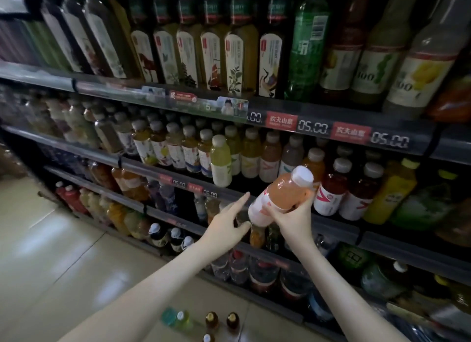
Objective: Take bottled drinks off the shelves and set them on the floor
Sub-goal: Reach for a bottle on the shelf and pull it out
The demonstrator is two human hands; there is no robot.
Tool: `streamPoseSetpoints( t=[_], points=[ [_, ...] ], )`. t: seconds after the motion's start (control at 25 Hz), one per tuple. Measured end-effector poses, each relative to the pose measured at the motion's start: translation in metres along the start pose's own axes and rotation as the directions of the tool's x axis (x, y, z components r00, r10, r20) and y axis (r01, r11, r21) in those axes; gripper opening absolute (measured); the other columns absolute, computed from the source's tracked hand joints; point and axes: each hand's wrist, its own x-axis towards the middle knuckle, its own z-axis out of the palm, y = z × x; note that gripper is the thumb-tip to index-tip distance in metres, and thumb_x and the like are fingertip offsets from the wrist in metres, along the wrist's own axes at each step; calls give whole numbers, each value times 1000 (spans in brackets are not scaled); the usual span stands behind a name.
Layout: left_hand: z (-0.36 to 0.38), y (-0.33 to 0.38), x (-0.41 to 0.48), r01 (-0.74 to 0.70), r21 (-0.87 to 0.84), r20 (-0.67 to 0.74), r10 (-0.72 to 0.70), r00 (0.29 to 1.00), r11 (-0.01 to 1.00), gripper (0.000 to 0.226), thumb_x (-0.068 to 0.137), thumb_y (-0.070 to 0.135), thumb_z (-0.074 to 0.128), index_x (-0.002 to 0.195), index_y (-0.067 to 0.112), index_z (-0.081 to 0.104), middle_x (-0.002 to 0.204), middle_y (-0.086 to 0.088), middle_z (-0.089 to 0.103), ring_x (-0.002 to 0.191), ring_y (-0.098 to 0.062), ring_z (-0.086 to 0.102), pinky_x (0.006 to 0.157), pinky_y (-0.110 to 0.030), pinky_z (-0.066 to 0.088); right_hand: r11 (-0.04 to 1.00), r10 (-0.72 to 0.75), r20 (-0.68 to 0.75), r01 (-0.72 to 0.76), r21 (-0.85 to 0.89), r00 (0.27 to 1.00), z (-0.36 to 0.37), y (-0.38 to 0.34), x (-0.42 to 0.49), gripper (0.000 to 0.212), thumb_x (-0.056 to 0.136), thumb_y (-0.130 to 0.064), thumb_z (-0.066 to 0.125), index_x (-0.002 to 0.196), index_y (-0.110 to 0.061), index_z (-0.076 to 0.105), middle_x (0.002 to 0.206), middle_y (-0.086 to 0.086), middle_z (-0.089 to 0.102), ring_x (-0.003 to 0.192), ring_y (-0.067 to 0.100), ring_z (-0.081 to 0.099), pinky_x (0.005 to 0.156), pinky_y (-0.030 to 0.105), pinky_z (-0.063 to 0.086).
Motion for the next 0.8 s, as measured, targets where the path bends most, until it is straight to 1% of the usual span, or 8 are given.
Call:
streamPoseSetpoints(
  t=[0.08, 0.2, 0.32, 0.4, 0.48, 0.64, 0.72, 0.8],
  points=[
    [-11, -28, 37, -16, 88, -76, 22, 997, 996, 70, 95, 21, 52, 148, 45, 13, 153, -6, 25, 86, -14, 61, 65, -9, 41, 993, -111, -84, 106, -55, 990, 18, 9, 25, 90, 67, -13, 87, 133, -21, 27, 121, -13, 46, 105, -14, 50, 84, 5, 42],
    [-24, -64, 93, -2, 136, -175, 26, 984, 991, 75, 94, 17, 52, 148, 44, 6, 158, -11, 5, 110, -36, 55, 88, -35, 49, 983, -151, -132, 135, -122, 980, 40, 24, 63, 86, 70, -17, 85, 132, -23, 27, 124, -16, 41, 109, -13, 47, 88, 4, 41],
    [-36, -95, 131, -49, 197, -165, 82, 983, 979, 80, 93, 11, 51, 149, 42, 3, 157, -19, 1, 117, -52, 45, 94, -51, 46, 986, -98, -163, 73, -153, 982, 60, 36, 87, 77, 73, -10, 82, 123, -36, 29, 115, -22, 44, 102, -15, 49, 80, 0, 39],
    [-43, -106, 148, -140, 257, -134, 179, 975, 956, 82, 91, 6, 49, 148, 41, 2, 155, -26, 2, 119, -55, 39, 90, -52, 46, 977, -96, -190, 56, -204, 977, 71, 47, 102, 71, 76, -9, 79, 123, -39, 34, 117, -16, 52, 102, -12, 53, 83, 6, 40],
    [-45, -114, 155, -229, 300, -108, 271, 956, 926, 81, 90, 4, 48, 149, 39, 5, 153, -30, 0, 121, -55, 35, 89, -50, 44, 963, -100, -190, 47, -266, 977, 79, 52, 115, 72, 80, -16, 76, 136, -29, 34, 127, -6, 53, 109, 2, 55, 90, 19, 40],
    [-40, -140, 154, -353, 261, -80, 384, 920, 899, 70, 91, 5, 49, 151, 27, 19, 154, -27, -7, 136, -50, 19, 97, -51, 42, 914, -57, -155, -11, -406, 986, 87, 63, 132, 86, 82, -24, 74, 148, -14, 18, 136, 2, 47, 116, 12, 47, 95, 25, 37],
    [-42, -149, 151, -394, 220, -54, 414, 909, 892, 70, 93, 6, 47, 151, 31, 17, 157, -20, -10, 123, -53, 38, 80, -39, 49, 897, -28, -155, -44, -440, 988, 88, 67, 130, 87, 86, -23, 70, 150, -14, 12, 144, 5, 41, 125, 15, 43, 101, 25, 33],
    [-45, -156, 142, -365, 207, -44, 382, 923, 908, 67, 95, 7, 45, 150, 32, 16, 158, -16, -2, 110, -49, 50, 65, -31, 46, 867, -49, -179, -46, -496, 983, 93, 73, 117, 86, 88, -17, 67, 151, -10, 9, 152, 8, 32, 136, 19, 35, 109, 23, 26]
  ],
)
